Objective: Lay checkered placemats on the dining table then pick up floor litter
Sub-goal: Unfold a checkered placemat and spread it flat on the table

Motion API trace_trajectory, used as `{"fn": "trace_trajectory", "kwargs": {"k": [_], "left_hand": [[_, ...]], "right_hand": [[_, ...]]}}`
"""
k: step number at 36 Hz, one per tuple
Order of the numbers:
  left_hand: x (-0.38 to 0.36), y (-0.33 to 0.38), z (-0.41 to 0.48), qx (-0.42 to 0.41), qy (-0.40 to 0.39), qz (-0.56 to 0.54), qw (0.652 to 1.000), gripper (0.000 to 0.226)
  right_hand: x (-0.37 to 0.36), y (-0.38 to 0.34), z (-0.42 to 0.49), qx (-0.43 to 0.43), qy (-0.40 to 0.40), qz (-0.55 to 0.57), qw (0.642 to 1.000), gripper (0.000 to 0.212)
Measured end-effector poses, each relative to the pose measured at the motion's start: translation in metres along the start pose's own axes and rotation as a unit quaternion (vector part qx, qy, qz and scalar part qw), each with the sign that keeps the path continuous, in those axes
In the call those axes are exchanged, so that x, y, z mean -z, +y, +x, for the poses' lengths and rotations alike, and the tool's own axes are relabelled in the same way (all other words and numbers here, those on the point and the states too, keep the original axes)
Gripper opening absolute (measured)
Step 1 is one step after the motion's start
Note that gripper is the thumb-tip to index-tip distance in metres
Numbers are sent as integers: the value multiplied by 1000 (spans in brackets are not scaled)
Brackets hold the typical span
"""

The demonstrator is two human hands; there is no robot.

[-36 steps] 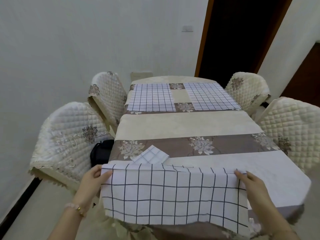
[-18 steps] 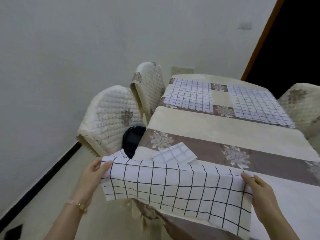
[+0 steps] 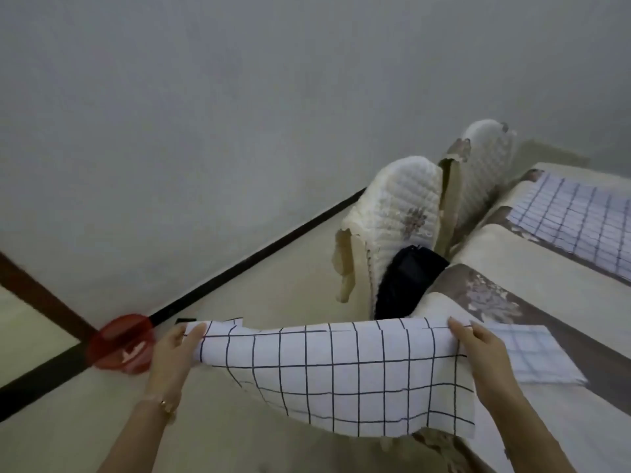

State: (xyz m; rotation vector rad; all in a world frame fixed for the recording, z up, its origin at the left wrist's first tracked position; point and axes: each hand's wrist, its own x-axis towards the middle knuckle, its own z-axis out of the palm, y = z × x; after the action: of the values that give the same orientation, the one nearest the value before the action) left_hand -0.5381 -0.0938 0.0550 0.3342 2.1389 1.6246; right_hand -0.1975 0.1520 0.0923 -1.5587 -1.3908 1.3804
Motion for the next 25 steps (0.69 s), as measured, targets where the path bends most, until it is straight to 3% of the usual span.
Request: {"fn": "trace_trajectory", "kwargs": {"k": [3, 6, 9, 12, 15, 25], "left_hand": [[35, -18, 16, 32, 14, 4, 999, 13], [70, -31, 37, 54, 37, 17, 998, 16], [100, -38, 58, 73, 53, 39, 995, 9], [120, -35, 77, 77, 65, 44, 994, 25], [133, -21, 98, 62, 68, 24, 995, 13], [120, -11, 218, 65, 100, 12, 993, 12]], "right_hand": [[-55, 4, -1, -29, -31, -27, 999, 21], [-103, 5, 0, -30, -57, -46, 997, 15], [-146, -1, 1, -32, -84, -66, 994, 13], [-183, -13, 5, -52, -97, -59, 992, 13], [-214, -31, 16, -46, -107, -56, 992, 11], [-304, -80, 107, -24, -132, -80, 988, 15]]}}
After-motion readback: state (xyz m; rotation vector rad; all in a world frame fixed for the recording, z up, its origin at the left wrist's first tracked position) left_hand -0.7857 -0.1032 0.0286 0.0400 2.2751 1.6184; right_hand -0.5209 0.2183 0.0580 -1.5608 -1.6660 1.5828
